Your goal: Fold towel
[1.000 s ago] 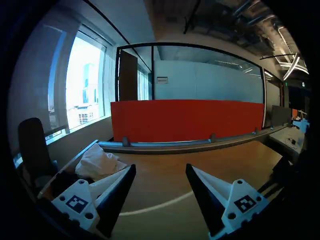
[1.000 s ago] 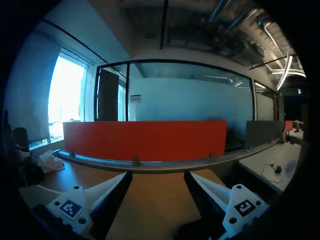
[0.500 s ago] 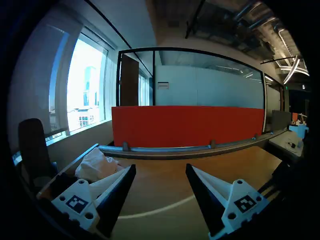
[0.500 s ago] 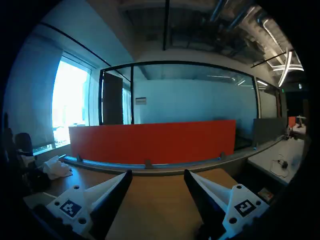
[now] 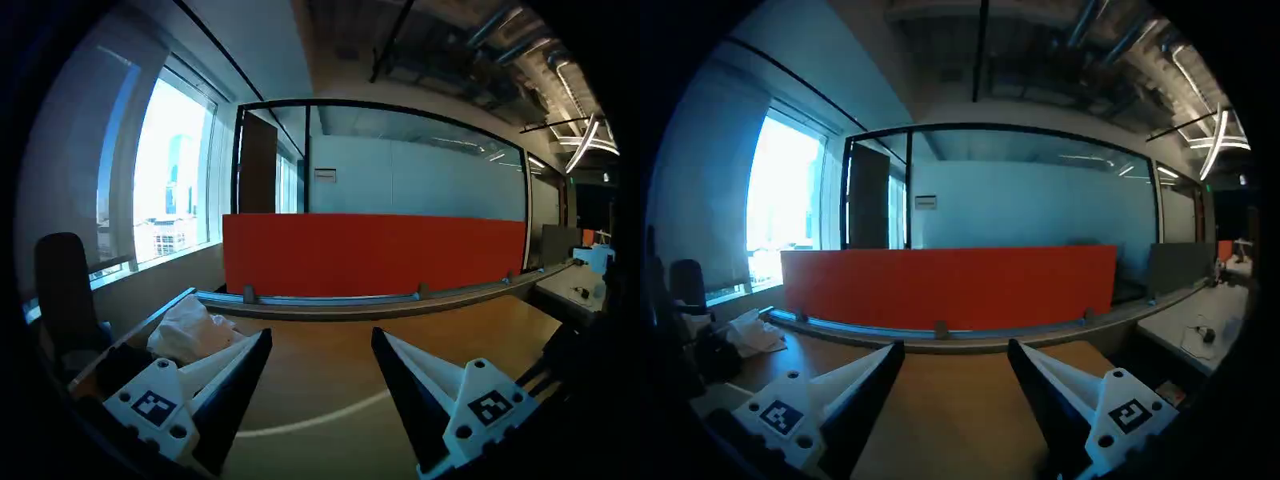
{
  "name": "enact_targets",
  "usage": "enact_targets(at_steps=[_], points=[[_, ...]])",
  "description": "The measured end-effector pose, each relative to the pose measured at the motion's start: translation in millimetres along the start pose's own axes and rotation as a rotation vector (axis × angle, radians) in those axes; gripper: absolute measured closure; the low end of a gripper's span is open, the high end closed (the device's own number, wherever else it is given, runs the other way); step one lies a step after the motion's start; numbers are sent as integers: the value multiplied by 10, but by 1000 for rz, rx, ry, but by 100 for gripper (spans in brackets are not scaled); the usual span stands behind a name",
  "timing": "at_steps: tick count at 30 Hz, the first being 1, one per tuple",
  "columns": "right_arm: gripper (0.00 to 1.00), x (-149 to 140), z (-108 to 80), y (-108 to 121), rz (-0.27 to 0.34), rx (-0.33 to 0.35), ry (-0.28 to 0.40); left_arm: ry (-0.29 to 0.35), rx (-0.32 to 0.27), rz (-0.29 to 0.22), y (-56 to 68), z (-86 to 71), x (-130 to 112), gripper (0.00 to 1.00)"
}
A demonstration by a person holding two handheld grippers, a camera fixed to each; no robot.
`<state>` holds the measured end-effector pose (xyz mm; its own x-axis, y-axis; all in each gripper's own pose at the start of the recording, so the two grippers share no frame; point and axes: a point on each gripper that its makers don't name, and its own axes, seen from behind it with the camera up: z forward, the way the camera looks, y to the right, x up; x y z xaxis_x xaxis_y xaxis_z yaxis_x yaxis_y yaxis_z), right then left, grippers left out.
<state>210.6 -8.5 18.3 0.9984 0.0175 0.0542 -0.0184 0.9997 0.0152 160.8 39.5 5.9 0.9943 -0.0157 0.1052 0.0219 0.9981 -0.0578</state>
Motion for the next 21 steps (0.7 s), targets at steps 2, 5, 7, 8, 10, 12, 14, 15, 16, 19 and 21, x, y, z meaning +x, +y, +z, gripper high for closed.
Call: enact_targets(at_steps=[2,5,7,8,10,12,14,15,16,19,21], points=[[0,-40,2,-21,-4,-2,3,9,-3,3,3,-2,-43,8],[0,-142,1,-46,-11,-8,-1,16,-7,2,2,-9,-144,8],[0,-199,-9,-64,-13,-11,-2,19,-9,-2,-3,-7,-221,8],[0,-228,-16,-74,-13,-12,-3,21,-9,-5,-7,-5,-265,8],[0,-285,-29,-80,-10,-17,-3,23,-10,-6,-16,4,-350,8],[0,-349,-41,-82,-5,-22,-2,27,-9,-6,-27,15,-439,8],[0,-420,-52,-81,-1,-21,-3,34,-3,-3,-42,24,-524,8],[0,-458,-55,-75,-2,-22,-5,37,-1,-4,-45,29,-567,8],[0,-499,-55,-62,-5,-24,-10,39,0,-8,-45,34,-613,8],[0,-606,-59,-29,-20,-33,-21,48,1,-21,-50,48,-737,8],[0,-661,-64,-15,-33,-37,-25,55,0,-27,-63,56,-801,8]])
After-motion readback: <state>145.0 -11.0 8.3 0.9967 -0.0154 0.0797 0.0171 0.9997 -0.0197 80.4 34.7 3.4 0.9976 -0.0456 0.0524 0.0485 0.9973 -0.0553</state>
